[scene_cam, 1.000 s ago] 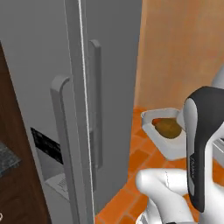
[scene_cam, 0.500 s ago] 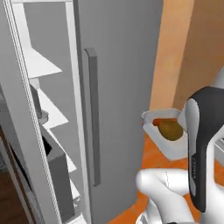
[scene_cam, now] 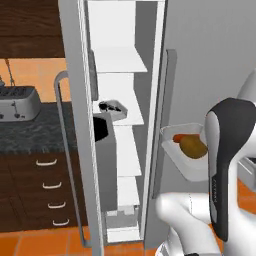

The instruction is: Take the meat container that has the fish and place it on the second highest rack of the freezer. Then take the vegetable container that has the avocado and carrot and place it on the highest rack of the freezer.

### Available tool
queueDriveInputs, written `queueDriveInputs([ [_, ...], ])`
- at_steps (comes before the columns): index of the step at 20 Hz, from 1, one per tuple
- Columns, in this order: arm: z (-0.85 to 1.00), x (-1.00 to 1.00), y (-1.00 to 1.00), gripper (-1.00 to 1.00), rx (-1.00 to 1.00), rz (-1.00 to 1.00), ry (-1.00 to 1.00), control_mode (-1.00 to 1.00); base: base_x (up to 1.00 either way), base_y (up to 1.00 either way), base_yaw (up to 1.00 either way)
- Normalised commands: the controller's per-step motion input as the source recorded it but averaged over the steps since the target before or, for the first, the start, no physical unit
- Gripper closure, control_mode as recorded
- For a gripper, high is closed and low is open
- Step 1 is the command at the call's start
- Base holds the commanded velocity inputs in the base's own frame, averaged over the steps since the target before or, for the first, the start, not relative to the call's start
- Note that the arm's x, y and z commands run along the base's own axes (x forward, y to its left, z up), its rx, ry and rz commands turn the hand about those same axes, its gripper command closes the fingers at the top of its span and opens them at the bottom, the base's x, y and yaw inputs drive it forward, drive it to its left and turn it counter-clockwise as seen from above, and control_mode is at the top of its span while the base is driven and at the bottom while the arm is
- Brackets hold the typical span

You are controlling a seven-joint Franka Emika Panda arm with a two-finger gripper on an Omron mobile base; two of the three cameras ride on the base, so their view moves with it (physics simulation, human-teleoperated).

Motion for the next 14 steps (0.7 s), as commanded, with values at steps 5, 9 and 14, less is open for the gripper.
queueDriveInputs([
  [5, 0.00, 0.00, 0.00, 1.00, 0.00, 0.00, 0.00, 1.00, 0.56, -0.30, 0.62],
  [9, 0.00, 0.00, 0.00, 1.00, 0.00, 0.00, 0.00, 1.00, 0.87, -0.12, 0.30],
  [14, 0.00, 0.00, 0.00, 1.00, 0.00, 0.00, 0.00, 1.00, 0.57, -0.11, 0.28],
])
